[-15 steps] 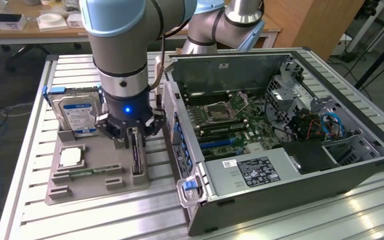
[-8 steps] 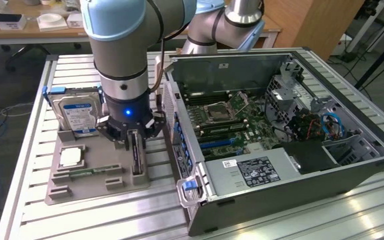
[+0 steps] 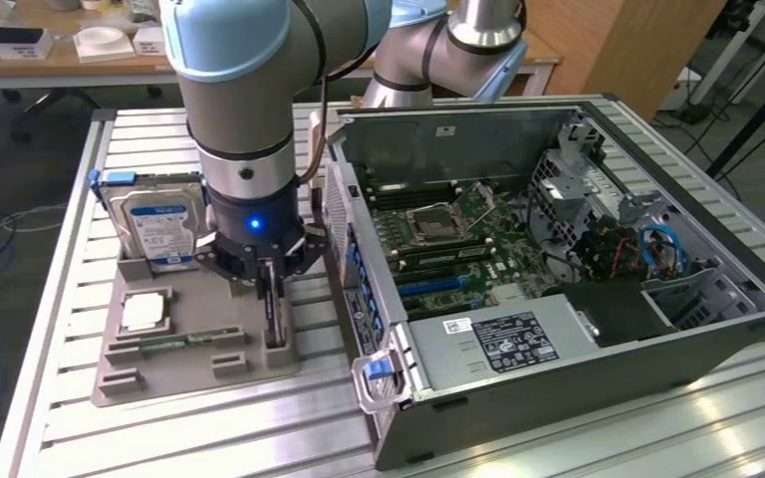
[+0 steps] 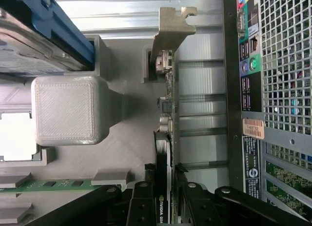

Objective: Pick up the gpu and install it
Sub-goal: 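Pick up the gpu and move the gpu toward the slot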

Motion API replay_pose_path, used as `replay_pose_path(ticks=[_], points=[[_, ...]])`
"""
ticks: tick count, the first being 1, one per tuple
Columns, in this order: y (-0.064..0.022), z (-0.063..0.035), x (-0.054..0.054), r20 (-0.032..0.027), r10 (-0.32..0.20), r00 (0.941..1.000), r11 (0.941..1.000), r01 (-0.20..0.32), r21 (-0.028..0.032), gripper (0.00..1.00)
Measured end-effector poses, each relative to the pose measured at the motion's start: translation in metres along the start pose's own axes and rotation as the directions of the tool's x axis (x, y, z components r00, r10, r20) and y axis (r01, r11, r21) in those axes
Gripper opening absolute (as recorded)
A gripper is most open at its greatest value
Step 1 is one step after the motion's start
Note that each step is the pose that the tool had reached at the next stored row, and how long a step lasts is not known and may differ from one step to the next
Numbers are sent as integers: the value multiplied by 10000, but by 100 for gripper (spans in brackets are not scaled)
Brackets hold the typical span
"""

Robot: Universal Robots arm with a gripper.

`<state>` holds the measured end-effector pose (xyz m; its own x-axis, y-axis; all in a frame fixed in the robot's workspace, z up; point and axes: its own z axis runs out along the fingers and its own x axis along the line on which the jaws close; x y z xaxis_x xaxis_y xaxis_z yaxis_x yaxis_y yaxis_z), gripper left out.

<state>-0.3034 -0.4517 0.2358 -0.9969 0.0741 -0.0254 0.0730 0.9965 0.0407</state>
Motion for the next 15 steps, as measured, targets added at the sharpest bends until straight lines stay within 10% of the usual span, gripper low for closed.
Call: replay_pose_path(ticks=[15], points=[[-3, -2, 0, 2, -1, 10000, 10000, 1, 0, 26]])
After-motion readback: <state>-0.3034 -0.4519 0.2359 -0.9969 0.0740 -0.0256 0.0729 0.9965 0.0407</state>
